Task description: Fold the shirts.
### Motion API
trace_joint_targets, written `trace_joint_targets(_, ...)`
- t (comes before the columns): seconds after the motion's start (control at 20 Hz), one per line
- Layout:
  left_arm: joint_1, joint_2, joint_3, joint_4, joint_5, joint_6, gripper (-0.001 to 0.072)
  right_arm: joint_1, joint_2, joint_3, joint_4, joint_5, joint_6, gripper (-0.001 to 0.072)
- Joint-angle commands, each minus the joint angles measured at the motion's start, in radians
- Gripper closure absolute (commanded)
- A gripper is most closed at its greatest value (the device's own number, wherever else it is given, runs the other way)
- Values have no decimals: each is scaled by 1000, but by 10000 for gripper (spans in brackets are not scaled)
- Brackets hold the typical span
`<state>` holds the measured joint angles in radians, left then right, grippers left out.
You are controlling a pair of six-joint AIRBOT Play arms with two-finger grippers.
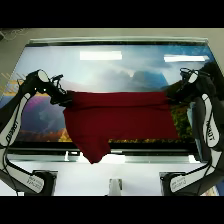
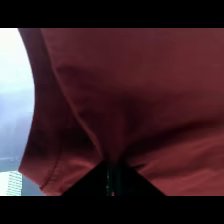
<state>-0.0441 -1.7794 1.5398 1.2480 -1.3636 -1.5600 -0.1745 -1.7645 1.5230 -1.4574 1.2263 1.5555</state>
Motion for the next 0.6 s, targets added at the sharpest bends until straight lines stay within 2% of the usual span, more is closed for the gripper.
trace_joint_targets(0.0, -5, 0, -3, 1, -70, -8, 539, 0, -2, 0, -6, 31, 27, 592)
trace_joint_targets(0.05, -4, 3, -2, 2, -80, -9, 302, 0, 1, 0, 6, 34, 21, 405)
trace_joint_targets(0.1, 2, 6, 0, 3, -105, -8, 150, 0, 9, 2, 4, 54, 10, 295)
trace_joint_targets(0.25, 48, 34, 1, 18, -242, 24, 138, -8, 64, 3, -119, 140, -11, 285)
trace_joint_targets(0.35, 82, 88, -55, 16, -291, 29, 138, -61, 89, 2, -72, 218, -6, 283)
trace_joint_targets(0.45, 96, 200, -229, -11, -233, 45, 139, -130, 111, -22, -26, 289, -18, 283)
trace_joint_targets(0.55, 93, 340, -492, -89, -106, 71, 140, -175, 166, -98, 2, 266, -31, 286)
